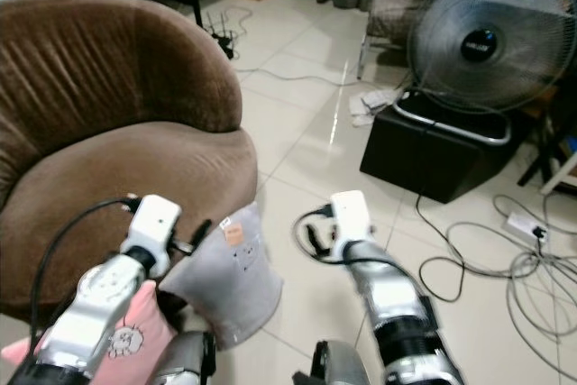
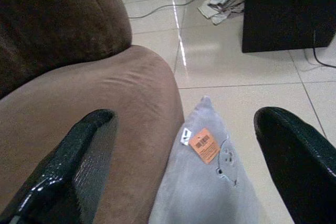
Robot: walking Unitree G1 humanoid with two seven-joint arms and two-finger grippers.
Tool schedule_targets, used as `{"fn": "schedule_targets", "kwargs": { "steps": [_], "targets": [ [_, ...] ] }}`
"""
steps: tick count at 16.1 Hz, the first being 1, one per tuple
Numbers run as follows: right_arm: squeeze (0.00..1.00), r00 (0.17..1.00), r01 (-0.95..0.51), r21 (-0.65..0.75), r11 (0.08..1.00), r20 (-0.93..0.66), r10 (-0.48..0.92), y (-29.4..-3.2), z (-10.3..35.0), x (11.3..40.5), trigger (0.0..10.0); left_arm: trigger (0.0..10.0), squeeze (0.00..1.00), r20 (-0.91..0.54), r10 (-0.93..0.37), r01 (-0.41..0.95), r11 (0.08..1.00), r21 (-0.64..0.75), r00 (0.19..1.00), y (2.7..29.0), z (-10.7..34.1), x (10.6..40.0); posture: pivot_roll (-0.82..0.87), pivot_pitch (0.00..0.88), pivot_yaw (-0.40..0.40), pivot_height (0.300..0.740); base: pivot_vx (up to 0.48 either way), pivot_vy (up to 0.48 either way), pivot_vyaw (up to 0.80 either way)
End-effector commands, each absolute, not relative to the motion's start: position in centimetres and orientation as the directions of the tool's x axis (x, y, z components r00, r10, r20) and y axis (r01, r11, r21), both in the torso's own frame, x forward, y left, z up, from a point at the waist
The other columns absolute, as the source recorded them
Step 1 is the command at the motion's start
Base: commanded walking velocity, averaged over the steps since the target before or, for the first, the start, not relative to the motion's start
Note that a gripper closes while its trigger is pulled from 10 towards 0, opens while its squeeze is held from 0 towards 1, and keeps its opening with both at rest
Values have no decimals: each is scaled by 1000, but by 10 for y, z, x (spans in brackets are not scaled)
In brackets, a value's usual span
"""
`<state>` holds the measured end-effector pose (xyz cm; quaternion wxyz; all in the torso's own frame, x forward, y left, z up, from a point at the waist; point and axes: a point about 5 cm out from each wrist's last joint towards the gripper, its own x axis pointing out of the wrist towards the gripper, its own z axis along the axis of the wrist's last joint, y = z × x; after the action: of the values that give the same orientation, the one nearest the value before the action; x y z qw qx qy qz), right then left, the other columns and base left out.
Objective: Move the pillow to the sofa from floor
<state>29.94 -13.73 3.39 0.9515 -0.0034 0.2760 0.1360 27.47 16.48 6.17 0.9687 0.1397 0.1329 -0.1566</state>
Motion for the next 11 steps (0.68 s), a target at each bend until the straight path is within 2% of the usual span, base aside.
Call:
{"fn": "schedule_targets", "kwargs": {
  "steps": [1, 4, 9, 11],
  "targets": [
    [0, 811, -258, 78, 963, -524, 259, -139, 36, 301, 10000, 10000, 0, -306, -269, 344, 911, 226, 913, 164, 61, 275, 96, 0, -17, 633, 0, 0, 0],
    [0, 805, -262, 83, 962, -530, 265, -138, 35, 300, 10000, 10000, 0, -326, -257, 340, 912, 228, 910, 165, 59, 274, 99, 0, -17, 633, 0, 0, 0],
    [0, 803, -264, 84, 961, -533, 267, -138, 35, 300, 10000, 10000, 0, -333, -249, 334, 913, 232, 910, 167, 58, 274, 100, 0, -21, 592, 0, 0, 0],
    [0, 803, -266, 79, 961, -533, 266, -138, 36, 300, 10000, 10000, 0, -353, -230, 326, 913, 244, 907, 169, 54, 274, 99, 0, -21, 592, 0, 0, 0]
  ]
}}
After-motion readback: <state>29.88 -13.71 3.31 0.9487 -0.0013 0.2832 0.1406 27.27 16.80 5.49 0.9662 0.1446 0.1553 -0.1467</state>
